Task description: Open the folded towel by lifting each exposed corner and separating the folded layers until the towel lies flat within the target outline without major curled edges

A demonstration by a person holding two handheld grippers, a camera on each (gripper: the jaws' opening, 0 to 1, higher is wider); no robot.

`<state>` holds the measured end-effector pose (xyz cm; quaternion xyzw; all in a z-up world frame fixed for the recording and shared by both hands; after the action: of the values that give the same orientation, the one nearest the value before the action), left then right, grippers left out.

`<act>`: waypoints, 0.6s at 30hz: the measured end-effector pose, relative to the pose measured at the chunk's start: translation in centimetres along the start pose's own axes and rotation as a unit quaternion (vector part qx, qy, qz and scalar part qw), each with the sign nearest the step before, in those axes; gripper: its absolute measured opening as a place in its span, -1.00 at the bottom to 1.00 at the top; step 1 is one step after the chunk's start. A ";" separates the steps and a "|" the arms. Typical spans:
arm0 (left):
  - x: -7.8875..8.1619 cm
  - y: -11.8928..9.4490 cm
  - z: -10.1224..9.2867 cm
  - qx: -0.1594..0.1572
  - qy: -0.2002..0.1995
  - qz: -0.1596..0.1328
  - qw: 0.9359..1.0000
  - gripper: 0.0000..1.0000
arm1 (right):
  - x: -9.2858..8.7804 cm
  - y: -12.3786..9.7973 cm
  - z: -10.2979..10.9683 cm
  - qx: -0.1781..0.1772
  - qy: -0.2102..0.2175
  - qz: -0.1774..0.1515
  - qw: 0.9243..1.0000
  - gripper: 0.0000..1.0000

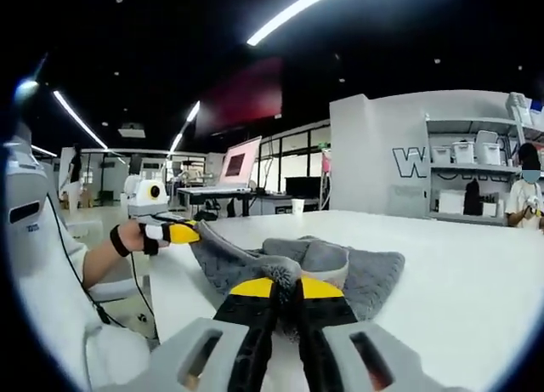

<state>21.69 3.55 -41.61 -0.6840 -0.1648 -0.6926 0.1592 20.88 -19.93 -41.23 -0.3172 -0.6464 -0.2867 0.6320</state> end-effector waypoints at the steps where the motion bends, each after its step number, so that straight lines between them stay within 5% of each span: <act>1: 0.1 0.0 -0.2 -0.005 0.006 0.000 1.000 -0.89 | 0.0 -0.1 0.1 0.001 -0.002 0.001 1.000 -0.93; 18: 0.6 0.3 -1.4 -0.032 -0.012 -0.012 0.999 -0.66 | 0.5 -0.5 1.0 0.026 -0.020 0.005 0.999 -0.77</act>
<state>20.60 2.69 -40.98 -0.6949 -0.1525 -0.6911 0.1275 19.80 -19.46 -40.72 -0.3095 -0.6643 -0.2600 0.6287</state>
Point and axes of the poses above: the point that each gripper's makers call its tool centre point, and the gripper's own axes: y roughly forward along the fingers, z roughly to its left, x roughly out of its top, the point moved 4 cm from there along -y, roughly backward along the fingers, and after that the axes turned 7 degrees about -x, right-handed, at the moved point
